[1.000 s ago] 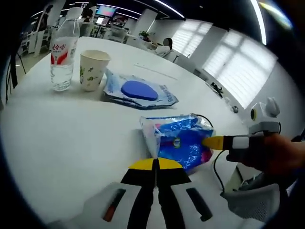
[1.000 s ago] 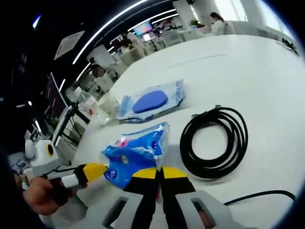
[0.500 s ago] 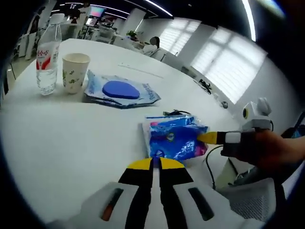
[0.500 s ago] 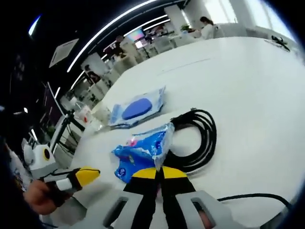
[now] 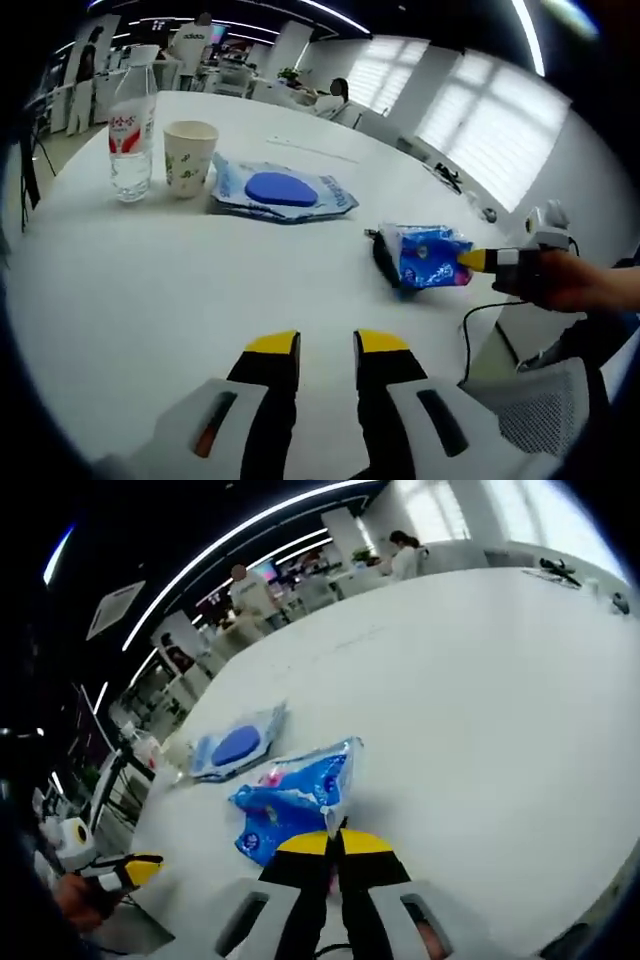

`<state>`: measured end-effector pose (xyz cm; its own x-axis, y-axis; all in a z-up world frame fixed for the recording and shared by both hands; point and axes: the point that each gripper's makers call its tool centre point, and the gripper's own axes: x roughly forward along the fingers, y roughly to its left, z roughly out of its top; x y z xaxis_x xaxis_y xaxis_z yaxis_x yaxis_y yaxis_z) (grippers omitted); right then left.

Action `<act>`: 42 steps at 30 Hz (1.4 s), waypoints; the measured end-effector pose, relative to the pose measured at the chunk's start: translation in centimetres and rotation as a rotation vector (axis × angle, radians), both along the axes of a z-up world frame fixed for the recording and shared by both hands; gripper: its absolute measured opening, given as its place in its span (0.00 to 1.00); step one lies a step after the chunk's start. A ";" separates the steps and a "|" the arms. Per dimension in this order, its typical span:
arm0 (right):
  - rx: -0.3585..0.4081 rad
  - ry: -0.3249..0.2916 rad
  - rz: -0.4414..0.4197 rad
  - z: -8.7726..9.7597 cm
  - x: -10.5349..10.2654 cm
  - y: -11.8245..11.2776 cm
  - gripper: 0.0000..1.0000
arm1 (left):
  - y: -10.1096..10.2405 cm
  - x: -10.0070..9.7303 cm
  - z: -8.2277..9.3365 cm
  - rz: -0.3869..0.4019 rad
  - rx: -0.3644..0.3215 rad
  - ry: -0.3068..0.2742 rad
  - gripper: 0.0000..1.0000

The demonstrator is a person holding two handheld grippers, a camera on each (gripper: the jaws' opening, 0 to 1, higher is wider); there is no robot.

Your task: Arrange the tabletop items into an orderly group along one side of the table until the central work area is clear of visible clutter.

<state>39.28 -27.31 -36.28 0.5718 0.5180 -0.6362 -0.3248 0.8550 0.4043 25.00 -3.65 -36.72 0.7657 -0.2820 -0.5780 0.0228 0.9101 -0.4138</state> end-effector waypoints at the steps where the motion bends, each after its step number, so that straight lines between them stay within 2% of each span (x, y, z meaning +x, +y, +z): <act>1: 0.000 -0.004 -0.006 0.1 0.3 -0.3 0.00 | 0.2 -0.2 0.0 0.000 0.009 -0.002 0.24; 5: -0.003 -0.013 -0.014 0.4 1.9 -1.8 0.00 | 0.6 -0.8 0.8 0.012 0.033 -0.013 0.29; 6: -0.007 -0.014 -0.011 0.5 1.9 -1.7 0.00 | 0.9 -0.8 0.9 0.019 0.039 -0.015 0.31; 10: -0.013 -0.012 -0.015 0.0 4.0 -3.3 0.00 | 2.9 -0.9 1.3 0.054 0.063 -0.029 0.36; 13: -0.011 -0.016 -0.014 0.2 4.4 -3.1 0.00 | 3.5 -0.9 2.1 0.071 0.098 -0.037 0.39; 16: -0.006 -0.022 -0.015 0.3 5.5 -3.3 0.00 | 4.8 -1.2 2.0 0.080 0.128 -0.029 0.41; 22: 0.001 -0.028 -0.013 0.8 6.9 -2.9 0.00 | 6.0 -1.4 3.1 0.114 0.134 -0.049 0.43; 31: -0.007 -0.013 0.034 -0.4 10.3 -1.6 0.00 | 8.1 -2.2 3.4 0.163 0.139 -0.060 0.43; 38: -0.016 0.007 0.072 -1.0 12.4 0.2 0.00 | 8.2 -3.1 4.1 0.202 0.141 -0.055 0.43; 42: -0.023 0.020 0.094 -2.0 13.8 1.4 0.00 | 8.2 -3.6 4.6 0.218 0.147 -0.048 0.44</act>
<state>53.09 -25.88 -38.27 0.5083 0.5545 -0.6589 -0.3966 0.8299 0.3924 21.36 4.54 -32.10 0.8266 -0.0227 -0.5623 -0.1642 0.9460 -0.2796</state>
